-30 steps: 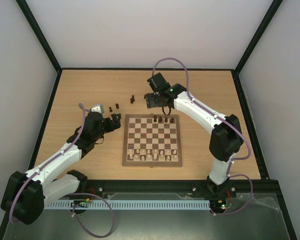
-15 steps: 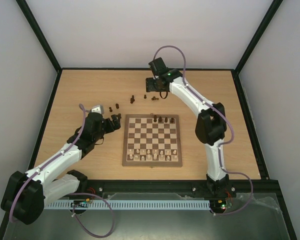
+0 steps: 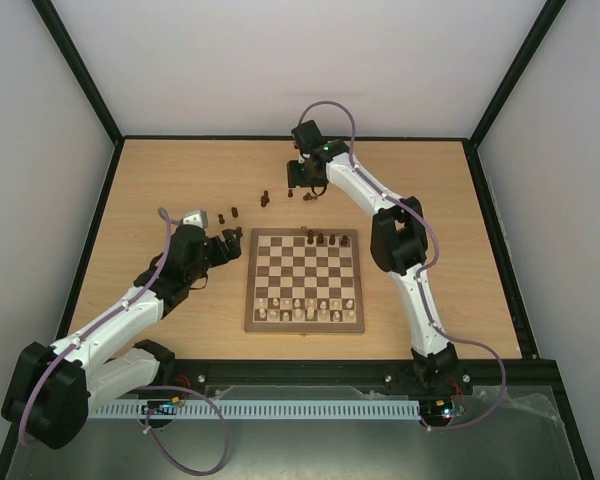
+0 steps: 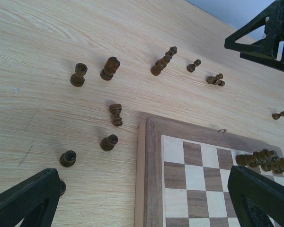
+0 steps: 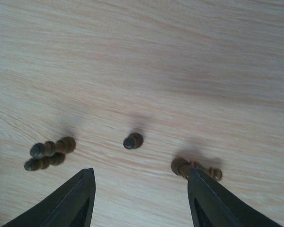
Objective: Set up the chess pieces on the board
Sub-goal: Pick up the chess piece at the center of the board.
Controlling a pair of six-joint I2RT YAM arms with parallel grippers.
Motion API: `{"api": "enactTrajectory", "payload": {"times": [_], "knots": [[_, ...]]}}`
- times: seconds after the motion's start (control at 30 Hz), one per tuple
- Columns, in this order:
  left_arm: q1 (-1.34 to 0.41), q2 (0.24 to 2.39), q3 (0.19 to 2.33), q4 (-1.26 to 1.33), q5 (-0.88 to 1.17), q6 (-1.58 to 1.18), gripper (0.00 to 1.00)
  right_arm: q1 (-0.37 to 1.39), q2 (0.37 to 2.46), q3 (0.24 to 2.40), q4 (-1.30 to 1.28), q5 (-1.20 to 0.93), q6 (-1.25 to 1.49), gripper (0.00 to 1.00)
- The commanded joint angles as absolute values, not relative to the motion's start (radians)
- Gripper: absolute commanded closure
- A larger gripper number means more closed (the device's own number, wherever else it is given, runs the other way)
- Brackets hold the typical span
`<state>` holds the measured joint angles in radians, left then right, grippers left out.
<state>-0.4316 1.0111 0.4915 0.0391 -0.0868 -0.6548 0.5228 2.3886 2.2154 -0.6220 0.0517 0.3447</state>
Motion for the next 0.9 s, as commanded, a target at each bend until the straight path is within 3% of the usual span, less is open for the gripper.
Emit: {"api": "enactTrajectory", "payload": {"times": [0.0, 0.43, 0.87], "knots": [[-0.426, 1.005, 0.486, 0.043, -0.099, -0.65, 0.01, 0.517, 2.455, 2.306, -0.635, -0.013, 0.318, 0.47], [-0.426, 1.005, 0.485, 0.044, -0.098, -0.65, 0.0, 0.545, 2.546, 2.364, -0.629, -0.001, 0.304, 0.52], [-0.426, 1.005, 0.485, 0.046, -0.097, -0.649, 0.01, 0.563, 2.604, 2.391, -0.626, 0.084, 0.304, 0.65]]}}
